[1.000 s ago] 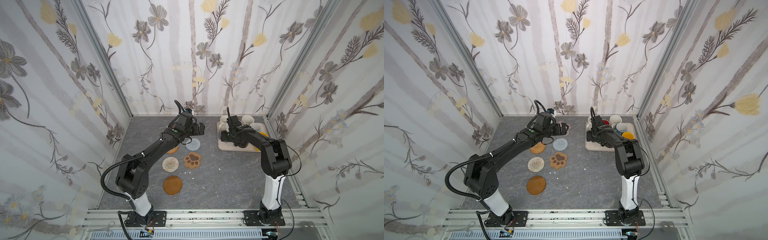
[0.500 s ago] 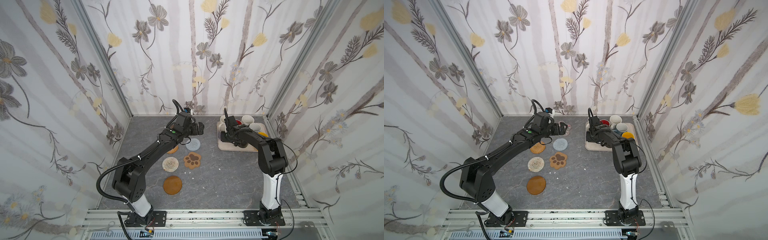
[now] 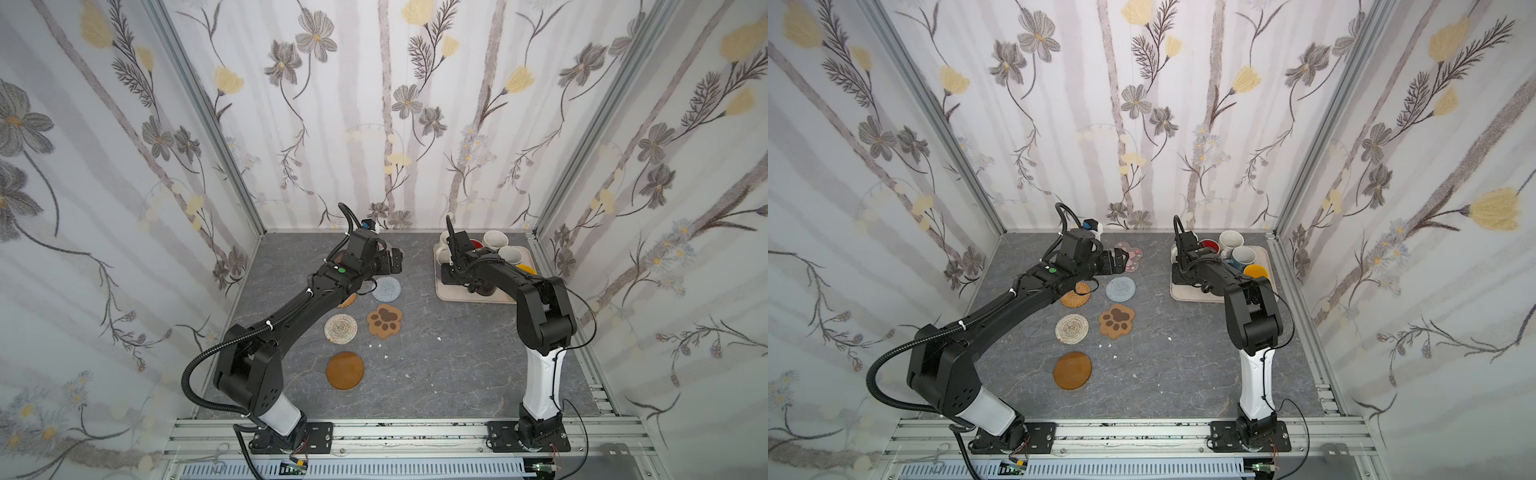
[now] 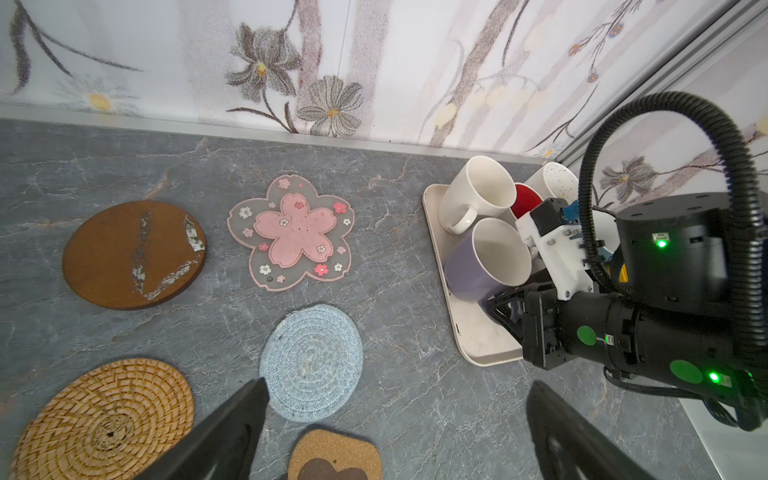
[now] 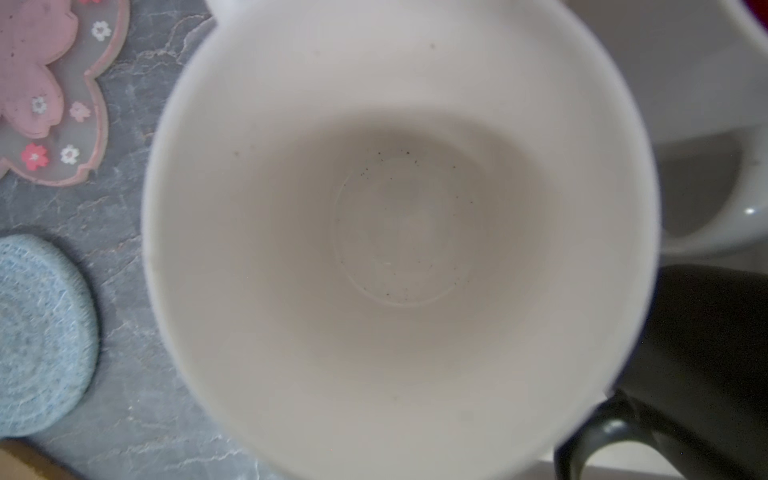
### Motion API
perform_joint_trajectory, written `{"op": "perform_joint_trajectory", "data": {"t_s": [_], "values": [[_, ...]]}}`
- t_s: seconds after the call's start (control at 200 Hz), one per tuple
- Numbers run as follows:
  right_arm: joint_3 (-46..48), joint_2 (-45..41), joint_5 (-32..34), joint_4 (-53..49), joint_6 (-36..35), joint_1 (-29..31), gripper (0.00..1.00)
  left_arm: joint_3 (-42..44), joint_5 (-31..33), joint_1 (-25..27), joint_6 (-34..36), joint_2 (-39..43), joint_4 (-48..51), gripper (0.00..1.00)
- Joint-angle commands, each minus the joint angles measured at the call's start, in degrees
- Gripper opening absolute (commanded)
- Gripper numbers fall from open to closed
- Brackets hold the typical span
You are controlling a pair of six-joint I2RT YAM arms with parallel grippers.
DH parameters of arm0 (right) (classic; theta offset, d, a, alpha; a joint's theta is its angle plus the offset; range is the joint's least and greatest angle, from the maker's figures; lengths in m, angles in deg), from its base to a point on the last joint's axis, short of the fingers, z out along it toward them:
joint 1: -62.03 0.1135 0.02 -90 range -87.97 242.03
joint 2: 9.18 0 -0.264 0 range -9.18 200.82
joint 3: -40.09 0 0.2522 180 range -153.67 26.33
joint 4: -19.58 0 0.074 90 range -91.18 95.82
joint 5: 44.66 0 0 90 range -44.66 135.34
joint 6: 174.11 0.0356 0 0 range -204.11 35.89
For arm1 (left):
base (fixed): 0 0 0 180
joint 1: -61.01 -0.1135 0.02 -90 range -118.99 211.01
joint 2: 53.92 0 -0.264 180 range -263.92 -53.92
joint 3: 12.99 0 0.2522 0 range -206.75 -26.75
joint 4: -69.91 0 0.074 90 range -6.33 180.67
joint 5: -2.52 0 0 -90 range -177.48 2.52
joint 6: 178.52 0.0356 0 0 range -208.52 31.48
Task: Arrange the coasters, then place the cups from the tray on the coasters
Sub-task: 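Lower right gripper and grasp the lavender mug rim, then lift the lavender mug and carry it toward the wooden disc with right gripper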
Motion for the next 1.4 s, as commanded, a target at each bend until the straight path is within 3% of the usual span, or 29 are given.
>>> {"op": "perform_joint_trajectory", "data": {"t_s": [0.0, 0.33, 0.784, 1.114, 1.399], "values": [[-0.3, -3.0, -0.6, 2.6, -2.2, 0.8, 0.00, -0.8, 0.8, -0.1, 0.0, 1.2, -0.7, 1.00], [9.2, -14.6, -4.6, 6.1, -7.8, 5.6, 0.00, -0.6, 1.8, -0.1, 0.4, 5.2, -0.7, 1.00], [22.1, -24.5, -7.5, 14.5, -10.4, 25.4, 0.00, 5.2, 12.1, -0.4, 4.0, 22.7, -0.9, 1.00], [23.1, -23.8, -6.8, 19.3, -10.4, 39.5, 0.00, 15.0, 13.9, -0.9, 2.8, 36.3, -0.8, 1.00], [21.5, -18.6, -5.8, 20.6, -10.2, 47.5, 0.00, 20.0, 15.2, -1.2, 2.4, 41.5, -0.8, 1.00]]}}
